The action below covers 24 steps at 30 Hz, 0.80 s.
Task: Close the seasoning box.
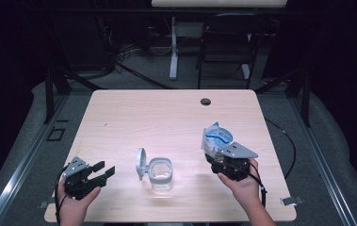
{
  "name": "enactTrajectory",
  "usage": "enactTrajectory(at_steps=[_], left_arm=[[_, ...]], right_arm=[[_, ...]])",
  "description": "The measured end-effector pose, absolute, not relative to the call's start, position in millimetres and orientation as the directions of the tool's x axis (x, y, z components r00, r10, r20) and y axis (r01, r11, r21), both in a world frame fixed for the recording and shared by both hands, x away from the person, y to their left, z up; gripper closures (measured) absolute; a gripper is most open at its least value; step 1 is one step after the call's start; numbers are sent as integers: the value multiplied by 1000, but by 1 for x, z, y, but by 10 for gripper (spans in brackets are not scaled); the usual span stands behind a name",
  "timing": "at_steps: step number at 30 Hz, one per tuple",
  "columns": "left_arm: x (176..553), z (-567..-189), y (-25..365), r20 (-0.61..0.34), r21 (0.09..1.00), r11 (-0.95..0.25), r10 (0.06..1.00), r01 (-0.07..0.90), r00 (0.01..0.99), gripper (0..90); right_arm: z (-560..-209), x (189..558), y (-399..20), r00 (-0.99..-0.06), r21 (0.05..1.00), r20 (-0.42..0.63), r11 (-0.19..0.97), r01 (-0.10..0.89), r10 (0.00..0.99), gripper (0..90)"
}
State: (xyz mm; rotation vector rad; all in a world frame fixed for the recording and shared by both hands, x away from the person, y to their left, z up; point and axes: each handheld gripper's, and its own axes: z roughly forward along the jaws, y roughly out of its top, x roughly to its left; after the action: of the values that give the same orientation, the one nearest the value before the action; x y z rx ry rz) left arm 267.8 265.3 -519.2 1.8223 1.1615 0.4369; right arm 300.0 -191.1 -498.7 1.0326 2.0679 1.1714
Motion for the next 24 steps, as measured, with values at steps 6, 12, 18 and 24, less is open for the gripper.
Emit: enactTrajectory(at_steps=[6,12,18,24], left_arm=[[269,-522,260,-163,832,-156,849,533,502,489],[270,-522,257,-157,831,-169,844,530,514,489],[270,-523,256,-159,831,-168,842,531,515,489],[270,-522,257,-156,834,-169,840,525,519,488]], right_arm=[[-495,299,-190,-562,868,-94,344,357,822,463],[-491,298,-189,-568,856,-128,380,351,813,463],[-488,297,-187,-575,849,-151,403,342,804,463],[-485,295,-182,-590,837,-184,440,326,786,463]])
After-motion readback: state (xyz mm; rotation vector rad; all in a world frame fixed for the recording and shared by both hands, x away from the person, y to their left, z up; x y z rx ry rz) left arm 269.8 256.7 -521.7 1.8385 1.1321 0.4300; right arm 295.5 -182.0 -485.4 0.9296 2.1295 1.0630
